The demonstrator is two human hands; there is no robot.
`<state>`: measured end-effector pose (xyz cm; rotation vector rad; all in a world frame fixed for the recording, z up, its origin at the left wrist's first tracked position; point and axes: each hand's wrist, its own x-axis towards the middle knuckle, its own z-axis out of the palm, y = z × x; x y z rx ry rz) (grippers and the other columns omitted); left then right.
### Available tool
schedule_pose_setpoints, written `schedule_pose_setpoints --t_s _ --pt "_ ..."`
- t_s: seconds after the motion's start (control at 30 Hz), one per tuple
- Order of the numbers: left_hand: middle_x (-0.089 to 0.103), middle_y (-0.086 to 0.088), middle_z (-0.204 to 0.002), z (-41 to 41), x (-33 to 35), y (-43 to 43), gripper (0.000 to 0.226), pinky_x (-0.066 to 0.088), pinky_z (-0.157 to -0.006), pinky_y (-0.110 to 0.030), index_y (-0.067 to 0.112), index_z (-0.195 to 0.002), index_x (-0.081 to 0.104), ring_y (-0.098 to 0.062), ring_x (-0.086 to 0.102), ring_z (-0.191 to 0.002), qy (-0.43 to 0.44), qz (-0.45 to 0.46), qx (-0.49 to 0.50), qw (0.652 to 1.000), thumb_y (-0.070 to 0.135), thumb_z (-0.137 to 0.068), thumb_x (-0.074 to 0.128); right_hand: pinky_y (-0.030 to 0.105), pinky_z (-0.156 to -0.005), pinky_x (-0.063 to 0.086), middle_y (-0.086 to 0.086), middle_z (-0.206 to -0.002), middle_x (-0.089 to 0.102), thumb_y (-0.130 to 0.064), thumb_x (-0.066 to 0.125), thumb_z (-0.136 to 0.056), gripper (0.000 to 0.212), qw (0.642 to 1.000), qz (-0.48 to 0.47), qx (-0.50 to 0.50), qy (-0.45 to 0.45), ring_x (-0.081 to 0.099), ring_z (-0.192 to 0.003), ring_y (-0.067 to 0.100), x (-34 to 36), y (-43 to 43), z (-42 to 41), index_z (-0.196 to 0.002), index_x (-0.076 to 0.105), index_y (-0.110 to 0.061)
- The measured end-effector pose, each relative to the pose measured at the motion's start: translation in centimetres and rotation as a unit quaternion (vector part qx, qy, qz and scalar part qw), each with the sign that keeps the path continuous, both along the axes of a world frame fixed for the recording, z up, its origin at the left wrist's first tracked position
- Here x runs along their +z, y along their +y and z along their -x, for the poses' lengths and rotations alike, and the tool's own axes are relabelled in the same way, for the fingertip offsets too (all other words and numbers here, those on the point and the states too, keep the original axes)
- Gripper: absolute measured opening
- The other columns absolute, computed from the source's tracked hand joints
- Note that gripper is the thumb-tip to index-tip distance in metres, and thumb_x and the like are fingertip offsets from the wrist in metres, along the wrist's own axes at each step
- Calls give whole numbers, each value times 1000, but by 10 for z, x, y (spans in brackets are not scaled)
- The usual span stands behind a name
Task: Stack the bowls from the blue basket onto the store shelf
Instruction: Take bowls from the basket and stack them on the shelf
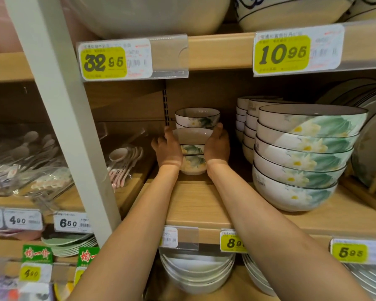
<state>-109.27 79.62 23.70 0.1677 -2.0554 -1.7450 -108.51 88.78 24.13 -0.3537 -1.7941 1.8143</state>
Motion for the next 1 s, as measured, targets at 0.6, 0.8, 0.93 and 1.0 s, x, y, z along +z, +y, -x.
schedule_pose_setpoints --t_s 0.6,0.8,0.93,1.0 --pt "41 -14 -149 -13 12 -2 59 27 -114 -40 17 -146 39 -31 39 -135 -56 -44 -6 997 51 -102 19 42 -108 36 9 -148 40 -53 30 -99 60 998 64 21 0 42 -132 29 10 2 -4 -148 30 -20" --pt "57 -2 -125 -65 32 -11 61 37 -107 -40 15 -138 49 -27 53 -118 -90 -122 46 987 56 -96 30 41 -108 36 12 -142 45 -38 37 -100 50 998 -26 4 50 44 -129 28 27 3 -26 -144 39 -13" --pt "52 -3 -141 -117 35 -18 77 33 -112 -47 20 -144 43 -23 47 -128 -36 -132 10 990 65 -83 30 35 -105 38 8 -133 53 -40 37 -100 41 997 -33 43 51 48 -124 27 48 -5 -56 -128 52 -15" --pt "48 0 -146 -140 36 -24 65 29 -115 -46 23 -146 41 -19 43 -134 -10 -140 -5 990 60 -93 33 38 -100 41 4 -115 58 -41 35 -100 30 996 -4 80 32 52 -115 26 52 -7 -80 -106 57 -21"
